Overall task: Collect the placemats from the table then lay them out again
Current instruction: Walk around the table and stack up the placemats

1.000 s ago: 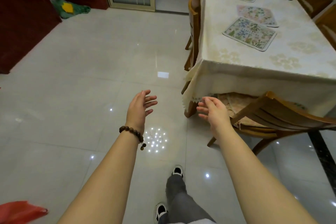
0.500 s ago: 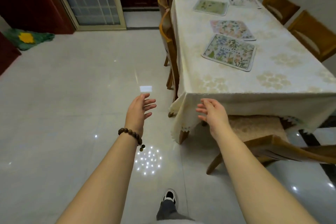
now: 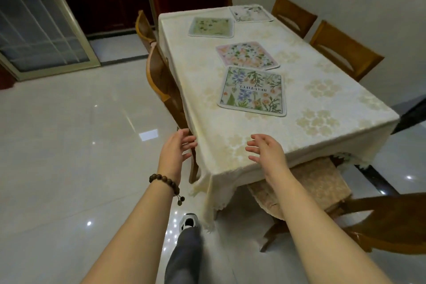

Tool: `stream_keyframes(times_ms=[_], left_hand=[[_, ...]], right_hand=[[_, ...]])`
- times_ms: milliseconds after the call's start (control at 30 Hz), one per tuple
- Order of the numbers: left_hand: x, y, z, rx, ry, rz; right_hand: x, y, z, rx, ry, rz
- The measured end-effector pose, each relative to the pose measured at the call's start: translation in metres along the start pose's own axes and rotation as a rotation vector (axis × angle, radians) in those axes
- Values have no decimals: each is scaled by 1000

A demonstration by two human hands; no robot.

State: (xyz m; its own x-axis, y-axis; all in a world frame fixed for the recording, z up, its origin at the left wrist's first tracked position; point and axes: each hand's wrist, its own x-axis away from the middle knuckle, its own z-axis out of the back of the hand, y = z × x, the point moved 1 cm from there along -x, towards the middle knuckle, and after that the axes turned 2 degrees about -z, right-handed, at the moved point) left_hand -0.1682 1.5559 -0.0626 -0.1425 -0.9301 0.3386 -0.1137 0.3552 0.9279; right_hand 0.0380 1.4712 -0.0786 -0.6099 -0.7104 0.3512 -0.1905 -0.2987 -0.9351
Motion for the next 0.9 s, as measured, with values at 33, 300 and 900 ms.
stream_keyframes(times_ms=[33,300,900], left_hand=[[-19,3,-6,3,-16,14],[-165,39,-65,-75,-196,62],[-292,39,-180,-129,-324,135]], right_hand=[[-14,-3,-3,-8,22,3],[-120,-42,-25,-115,222,-12],[-245,-61,16,-167,370,-98]])
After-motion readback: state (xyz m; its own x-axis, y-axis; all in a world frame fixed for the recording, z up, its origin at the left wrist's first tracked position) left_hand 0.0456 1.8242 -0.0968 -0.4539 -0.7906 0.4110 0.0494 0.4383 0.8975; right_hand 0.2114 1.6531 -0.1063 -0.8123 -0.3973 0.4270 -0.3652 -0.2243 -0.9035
